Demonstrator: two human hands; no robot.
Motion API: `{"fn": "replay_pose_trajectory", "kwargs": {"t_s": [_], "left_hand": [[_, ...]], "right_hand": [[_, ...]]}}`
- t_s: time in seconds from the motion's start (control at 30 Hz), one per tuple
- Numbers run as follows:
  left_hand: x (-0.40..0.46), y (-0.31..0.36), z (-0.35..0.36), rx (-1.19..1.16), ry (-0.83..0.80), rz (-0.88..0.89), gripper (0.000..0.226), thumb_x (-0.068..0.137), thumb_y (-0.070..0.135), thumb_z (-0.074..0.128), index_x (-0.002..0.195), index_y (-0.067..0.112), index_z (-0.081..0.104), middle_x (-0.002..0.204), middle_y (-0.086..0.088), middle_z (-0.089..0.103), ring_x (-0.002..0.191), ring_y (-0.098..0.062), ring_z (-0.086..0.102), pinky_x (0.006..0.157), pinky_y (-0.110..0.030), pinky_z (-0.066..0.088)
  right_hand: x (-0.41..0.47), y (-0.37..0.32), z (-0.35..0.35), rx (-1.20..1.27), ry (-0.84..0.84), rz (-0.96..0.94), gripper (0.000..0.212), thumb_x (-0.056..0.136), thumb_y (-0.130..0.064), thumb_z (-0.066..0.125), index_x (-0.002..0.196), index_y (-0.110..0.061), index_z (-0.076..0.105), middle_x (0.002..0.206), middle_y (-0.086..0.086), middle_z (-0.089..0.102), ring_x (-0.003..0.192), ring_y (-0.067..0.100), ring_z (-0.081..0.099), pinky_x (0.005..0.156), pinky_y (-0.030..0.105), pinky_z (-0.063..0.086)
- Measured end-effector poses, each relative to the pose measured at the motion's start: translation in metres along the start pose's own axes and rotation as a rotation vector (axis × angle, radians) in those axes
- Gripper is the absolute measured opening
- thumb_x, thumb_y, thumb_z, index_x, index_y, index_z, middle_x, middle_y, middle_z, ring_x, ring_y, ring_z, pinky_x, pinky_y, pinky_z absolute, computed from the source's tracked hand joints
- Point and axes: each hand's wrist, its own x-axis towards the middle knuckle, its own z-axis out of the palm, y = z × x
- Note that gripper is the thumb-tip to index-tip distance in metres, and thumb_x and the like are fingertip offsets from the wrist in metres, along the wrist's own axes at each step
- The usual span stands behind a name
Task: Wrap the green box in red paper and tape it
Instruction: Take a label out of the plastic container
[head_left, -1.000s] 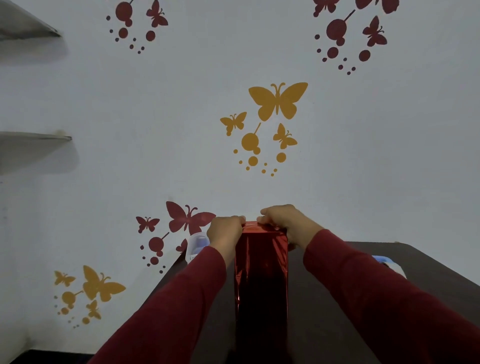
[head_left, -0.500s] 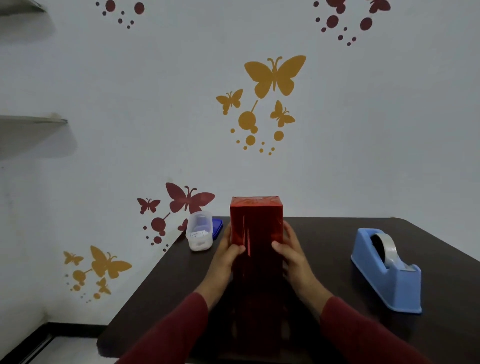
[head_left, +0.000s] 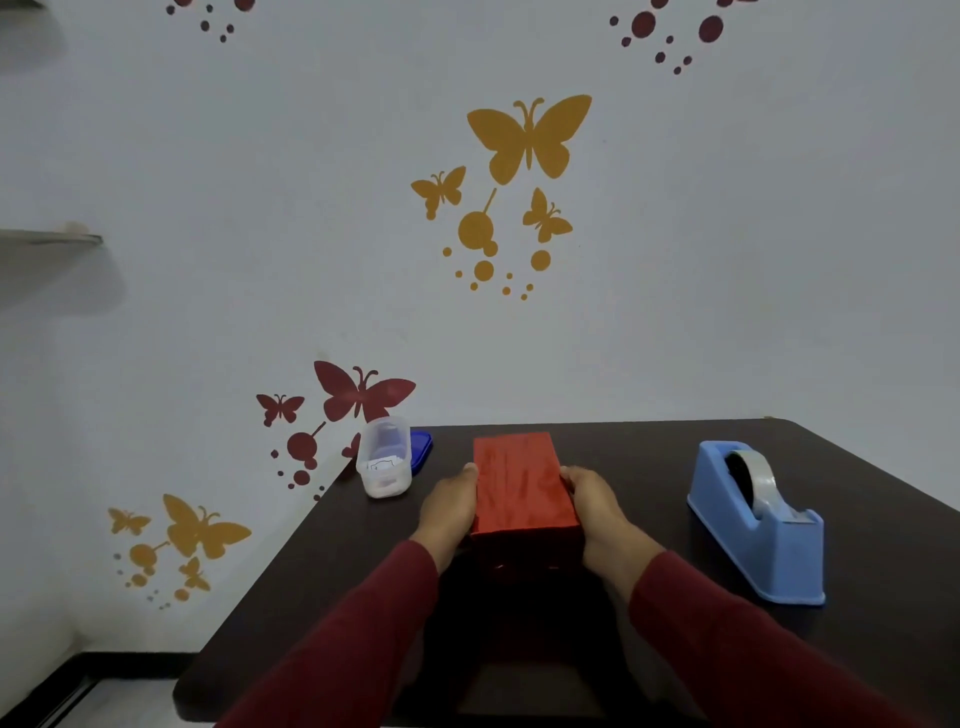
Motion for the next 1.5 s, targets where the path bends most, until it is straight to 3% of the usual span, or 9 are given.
{"fn": "replay_pose_trajectory", "kwargs": {"t_s": [0.13, 0.23, 0.37, 0.5, 0.63, 0.8, 1.1, 1.4, 1.5], "left_hand": [[0.000, -0.002, 0.001, -0.027, -0.031, -0.026, 0.043, 0.105, 0.048, 0.043, 0.094, 0.013, 0.067, 0.093, -0.006, 0.067, 0.085, -0.021, 0.064, 0.085, -0.033, 0.050], [0.005, -0.006, -0.008, -0.076, -0.056, -0.033, 0.039, 0.096, 0.045, 0.055, 0.104, 0.011, 0.072, 0.102, -0.010, 0.074, 0.091, -0.027, 0.070, 0.089, -0.041, 0.058], [0.009, 0.004, -0.041, 0.104, 0.073, 0.145, 0.025, 0.098, 0.026, 0.059, 0.102, 0.003, 0.070, 0.096, -0.012, 0.068, 0.081, -0.025, 0.062, 0.062, -0.030, 0.046], [0.022, 0.011, -0.087, 0.377, 0.190, 0.305, 0.025, 0.094, 0.022, 0.060, 0.090, 0.004, 0.076, 0.091, -0.013, 0.073, 0.082, -0.020, 0.063, 0.073, -0.034, 0.052], [0.043, 0.020, -0.122, 0.765, 0.237, 0.420, 0.026, 0.091, 0.015, 0.059, 0.101, 0.022, 0.082, 0.112, 0.002, 0.075, 0.102, -0.018, 0.068, 0.092, -0.035, 0.056], [0.088, 0.021, -0.148, 1.169, 0.284, 0.392, 0.027, 0.092, 0.027, 0.060, 0.115, 0.029, 0.075, 0.115, -0.001, 0.071, 0.072, -0.019, 0.061, 0.081, -0.038, 0.061], [0.172, 0.012, -0.131, 1.435, -0.001, 0.269, 0.052, 0.095, 0.052, 0.065, 0.142, 0.033, 0.059, 0.144, -0.001, 0.057, 0.139, -0.027, 0.038, 0.107, -0.042, 0.039], [0.193, 0.008, -0.125, 1.411, 0.143, 0.464, 0.038, 0.081, 0.035, 0.084, 0.116, 0.026, 0.073, 0.106, 0.003, 0.057, 0.131, -0.030, 0.039, 0.109, -0.046, 0.033], [0.197, 0.006, -0.127, 1.363, 0.155, 0.524, 0.033, 0.086, 0.029, 0.080, 0.119, 0.027, 0.074, 0.118, 0.004, 0.067, 0.129, -0.025, 0.046, 0.110, -0.045, 0.030]], "right_hand": [[-0.002, 0.000, -0.006, -0.064, 0.090, -0.028, 0.020, 0.092, -0.013, 0.057, 0.096, -0.002, 0.073, 0.085, 0.017, 0.071, 0.077, 0.034, 0.069, 0.077, 0.048, 0.061], [-0.007, -0.006, -0.005, -0.197, 0.127, -0.146, 0.015, 0.077, -0.014, 0.057, 0.077, -0.015, 0.072, 0.083, 0.013, 0.068, 0.066, 0.028, 0.065, 0.064, 0.041, 0.057], [-0.039, -0.021, 0.012, -0.405, 0.137, -0.503, 0.032, 0.095, -0.014, 0.056, 0.117, -0.031, 0.073, 0.101, -0.003, 0.073, 0.066, 0.003, 0.065, 0.060, 0.009, 0.051], [-0.057, -0.007, 0.067, -0.394, -0.059, -0.612, 0.031, 0.095, -0.010, 0.061, 0.119, -0.023, 0.076, 0.108, -0.011, 0.072, 0.095, -0.002, 0.066, 0.071, -0.002, 0.040], [-0.050, 0.025, 0.126, -0.316, -0.199, -0.469, 0.030, 0.094, -0.010, 0.061, 0.112, -0.026, 0.079, 0.113, -0.007, 0.075, 0.092, 0.005, 0.066, 0.070, 0.010, 0.045], [-0.020, 0.046, 0.165, -0.350, -0.170, -0.300, 0.034, 0.096, -0.012, 0.056, 0.123, -0.023, 0.074, 0.119, -0.003, 0.067, 0.100, 0.014, 0.063, 0.081, 0.023, 0.049], [0.023, 0.073, 0.179, -0.391, -0.073, -0.424, 0.025, 0.092, -0.013, 0.062, 0.113, -0.018, 0.075, 0.105, -0.003, 0.073, 0.099, 0.014, 0.069, 0.096, 0.040, 0.056], [0.036, 0.084, 0.185, -0.280, -0.054, -0.467, 0.023, 0.090, -0.012, 0.061, 0.095, -0.033, 0.068, 0.097, -0.002, 0.073, 0.093, 0.015, 0.071, 0.087, 0.045, 0.060], [0.039, 0.086, 0.185, -0.251, -0.036, -0.460, 0.020, 0.089, -0.014, 0.062, 0.096, -0.031, 0.070, 0.096, -0.002, 0.073, 0.092, 0.017, 0.071, 0.087, 0.045, 0.060]]}}
